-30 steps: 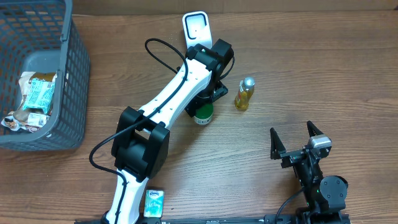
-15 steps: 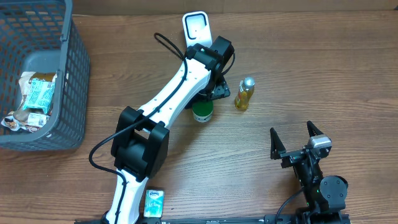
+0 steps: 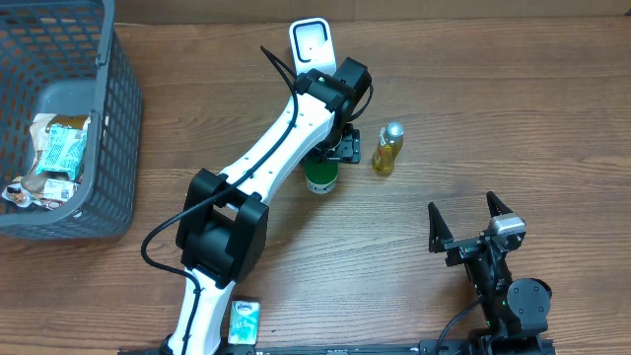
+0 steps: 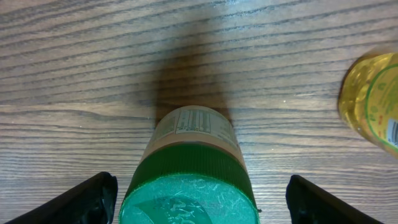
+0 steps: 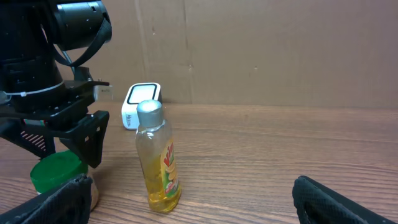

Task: Scan the item barcode
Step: 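Hold the jar in front of the scanner, then lower it to the table, then open the left gripper and move it toward the Kleenex tissue pack, then lower the left gripper over the Kleenex pack and align with it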

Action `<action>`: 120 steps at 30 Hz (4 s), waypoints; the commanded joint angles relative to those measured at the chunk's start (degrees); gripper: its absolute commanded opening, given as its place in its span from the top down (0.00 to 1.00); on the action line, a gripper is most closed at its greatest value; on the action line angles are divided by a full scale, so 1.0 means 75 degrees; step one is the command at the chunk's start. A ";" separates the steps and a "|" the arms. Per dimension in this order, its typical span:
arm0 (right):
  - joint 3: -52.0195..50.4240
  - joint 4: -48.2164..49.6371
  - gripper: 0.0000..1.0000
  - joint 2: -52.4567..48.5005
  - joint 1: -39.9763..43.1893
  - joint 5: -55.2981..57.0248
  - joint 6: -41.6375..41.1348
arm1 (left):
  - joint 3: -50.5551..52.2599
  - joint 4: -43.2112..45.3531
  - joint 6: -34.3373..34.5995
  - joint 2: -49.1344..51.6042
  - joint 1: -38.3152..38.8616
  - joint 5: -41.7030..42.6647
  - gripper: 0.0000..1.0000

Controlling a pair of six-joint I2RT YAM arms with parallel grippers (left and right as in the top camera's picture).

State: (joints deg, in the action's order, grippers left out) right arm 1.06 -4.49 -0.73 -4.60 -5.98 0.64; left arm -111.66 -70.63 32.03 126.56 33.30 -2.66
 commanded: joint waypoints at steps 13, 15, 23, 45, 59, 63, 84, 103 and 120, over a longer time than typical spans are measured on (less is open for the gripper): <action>-0.0082 0.0029 0.00 0.0076 0.0017 0.0009 0.0038 | 0.0557 0.0070 -0.0341 -0.0029 0.0058 0.0399 0.31; -0.0082 0.0029 0.00 0.0076 0.0017 0.0009 0.0035 | 0.0557 0.0064 -0.0510 -0.0029 0.0058 0.0761 0.30; -0.0082 0.0029 0.00 0.0076 0.0017 0.0009 0.0038 | 0.0557 -0.0006 -0.1040 -0.0029 0.0058 0.1297 0.36; -0.0082 0.0029 0.00 0.0076 0.0017 0.0009 0.0035 | 0.0434 -0.0615 0.0699 -0.0245 0.0029 0.1268 0.01; -0.0082 0.0029 0.00 0.0076 0.0017 0.0009 0.0038 | 0.0286 -0.2524 0.0484 -0.2381 0.0012 0.0099 0.11; -0.0082 0.0029 0.00 0.0076 0.0017 0.0009 0.0038 | 0.0309 -0.3506 0.0347 -0.2445 0.0020 0.0090 0.57; -0.0082 0.0029 0.00 0.0076 0.0017 0.0009 0.0035 | 0.5353 -0.3477 0.0833 -0.5581 0.0029 0.0895 0.96; -0.0082 0.0029 0.00 0.0076 0.0017 0.0009 0.0038 | 0.9693 -0.0833 0.1798 -0.7087 0.0122 0.1839 0.96; -0.0082 0.0029 0.00 0.0076 0.0017 0.0009 0.0038 | 1.0783 0.1279 0.1792 -0.6764 0.0108 0.1332 0.92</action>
State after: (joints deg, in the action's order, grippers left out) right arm 1.06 -4.51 -0.73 -4.58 -6.00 0.67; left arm -31.66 -62.30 44.80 74.11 33.78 9.19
